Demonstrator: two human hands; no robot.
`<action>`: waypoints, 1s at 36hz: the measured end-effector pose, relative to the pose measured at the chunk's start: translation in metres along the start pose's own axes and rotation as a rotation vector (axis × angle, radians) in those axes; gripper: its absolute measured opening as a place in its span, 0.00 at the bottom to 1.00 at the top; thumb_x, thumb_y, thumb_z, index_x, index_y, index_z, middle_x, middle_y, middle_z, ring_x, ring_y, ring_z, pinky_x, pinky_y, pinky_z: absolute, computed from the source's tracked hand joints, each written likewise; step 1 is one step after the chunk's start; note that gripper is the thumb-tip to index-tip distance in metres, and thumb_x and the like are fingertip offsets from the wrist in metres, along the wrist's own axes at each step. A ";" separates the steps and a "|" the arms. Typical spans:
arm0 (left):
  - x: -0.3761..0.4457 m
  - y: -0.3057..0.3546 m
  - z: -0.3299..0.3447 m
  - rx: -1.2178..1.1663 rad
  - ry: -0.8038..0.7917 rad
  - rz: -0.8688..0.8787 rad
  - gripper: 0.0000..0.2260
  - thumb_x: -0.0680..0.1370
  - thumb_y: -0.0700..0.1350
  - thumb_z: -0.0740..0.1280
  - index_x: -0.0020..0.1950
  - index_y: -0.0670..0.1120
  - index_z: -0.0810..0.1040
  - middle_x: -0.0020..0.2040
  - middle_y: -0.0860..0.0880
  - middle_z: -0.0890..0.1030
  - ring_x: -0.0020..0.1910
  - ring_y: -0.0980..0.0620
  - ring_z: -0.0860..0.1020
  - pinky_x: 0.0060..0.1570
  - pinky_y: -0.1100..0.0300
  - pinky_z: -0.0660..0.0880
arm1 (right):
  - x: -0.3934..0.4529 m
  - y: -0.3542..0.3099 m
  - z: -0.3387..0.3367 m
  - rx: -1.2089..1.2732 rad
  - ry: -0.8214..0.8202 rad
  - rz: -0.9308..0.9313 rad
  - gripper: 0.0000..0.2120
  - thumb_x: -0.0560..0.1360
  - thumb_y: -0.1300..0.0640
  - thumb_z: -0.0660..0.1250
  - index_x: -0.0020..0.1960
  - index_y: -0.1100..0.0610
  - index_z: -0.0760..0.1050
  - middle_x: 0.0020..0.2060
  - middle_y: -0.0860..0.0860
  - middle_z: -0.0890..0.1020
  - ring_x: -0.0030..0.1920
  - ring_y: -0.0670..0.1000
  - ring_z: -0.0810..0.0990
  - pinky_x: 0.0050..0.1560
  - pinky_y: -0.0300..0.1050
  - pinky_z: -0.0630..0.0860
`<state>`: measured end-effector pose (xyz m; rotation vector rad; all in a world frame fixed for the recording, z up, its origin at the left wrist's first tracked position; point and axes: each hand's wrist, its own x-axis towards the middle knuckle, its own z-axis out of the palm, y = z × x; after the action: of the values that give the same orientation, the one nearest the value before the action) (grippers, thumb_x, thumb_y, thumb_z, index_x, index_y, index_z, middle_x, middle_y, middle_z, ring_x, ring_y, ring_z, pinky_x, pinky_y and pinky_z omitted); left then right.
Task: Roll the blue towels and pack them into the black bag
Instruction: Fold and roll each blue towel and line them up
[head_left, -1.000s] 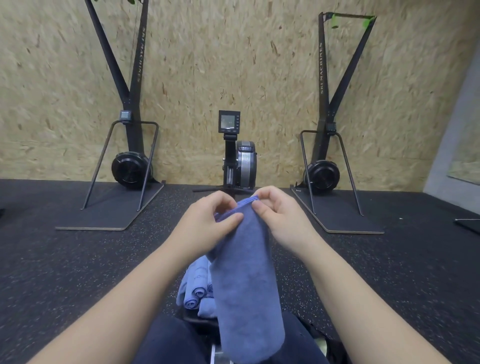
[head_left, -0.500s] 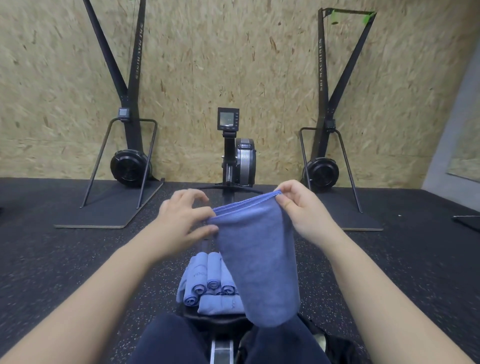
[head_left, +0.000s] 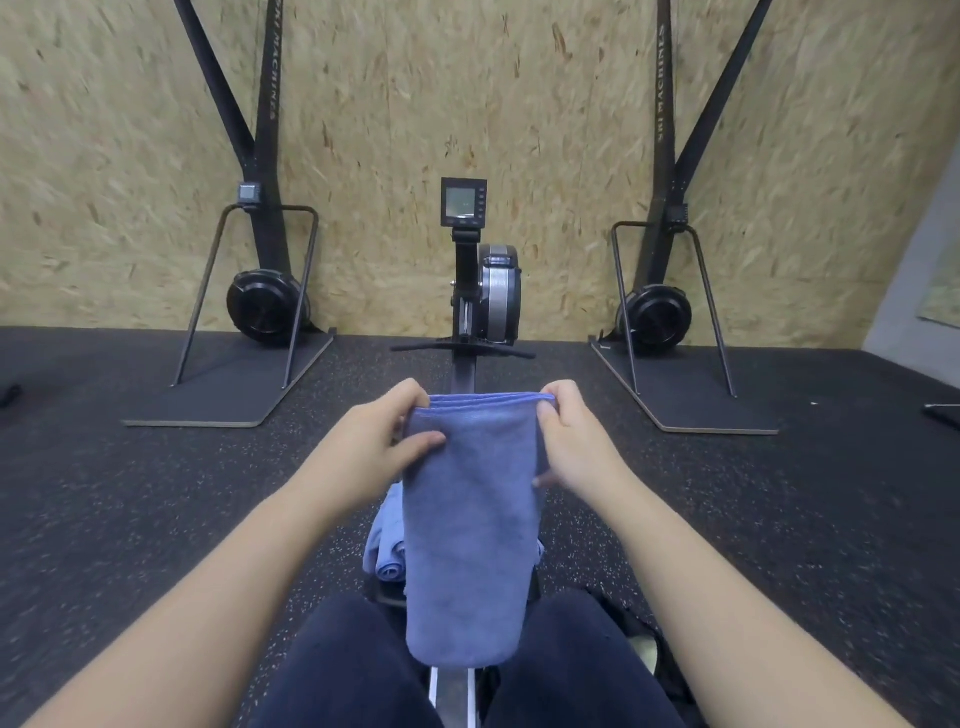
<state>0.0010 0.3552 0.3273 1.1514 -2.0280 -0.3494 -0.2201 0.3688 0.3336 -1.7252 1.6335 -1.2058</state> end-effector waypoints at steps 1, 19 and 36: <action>-0.001 -0.003 0.002 -0.005 0.001 -0.011 0.11 0.76 0.49 0.69 0.43 0.55 0.66 0.31 0.54 0.71 0.29 0.57 0.67 0.34 0.59 0.67 | 0.000 0.001 0.003 0.060 -0.005 0.040 0.06 0.83 0.53 0.49 0.55 0.53 0.63 0.42 0.52 0.72 0.36 0.56 0.78 0.30 0.49 0.79; 0.008 -0.065 0.045 -0.488 0.051 -0.299 0.17 0.78 0.35 0.65 0.42 0.58 0.81 0.41 0.53 0.82 0.41 0.55 0.79 0.44 0.53 0.81 | 0.034 0.070 0.044 0.215 -0.168 0.071 0.09 0.76 0.60 0.65 0.54 0.51 0.73 0.47 0.47 0.83 0.51 0.47 0.82 0.55 0.48 0.77; 0.026 -0.140 0.089 -0.537 -0.047 -0.464 0.18 0.79 0.34 0.64 0.48 0.58 0.80 0.44 0.48 0.83 0.42 0.53 0.79 0.54 0.39 0.76 | 0.077 0.128 0.097 0.010 -0.223 0.258 0.04 0.79 0.55 0.60 0.52 0.49 0.73 0.45 0.47 0.82 0.45 0.48 0.82 0.52 0.57 0.79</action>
<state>0.0140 0.2447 0.2008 1.2495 -1.5374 -1.0852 -0.2156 0.2508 0.2009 -1.5246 1.6496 -0.8669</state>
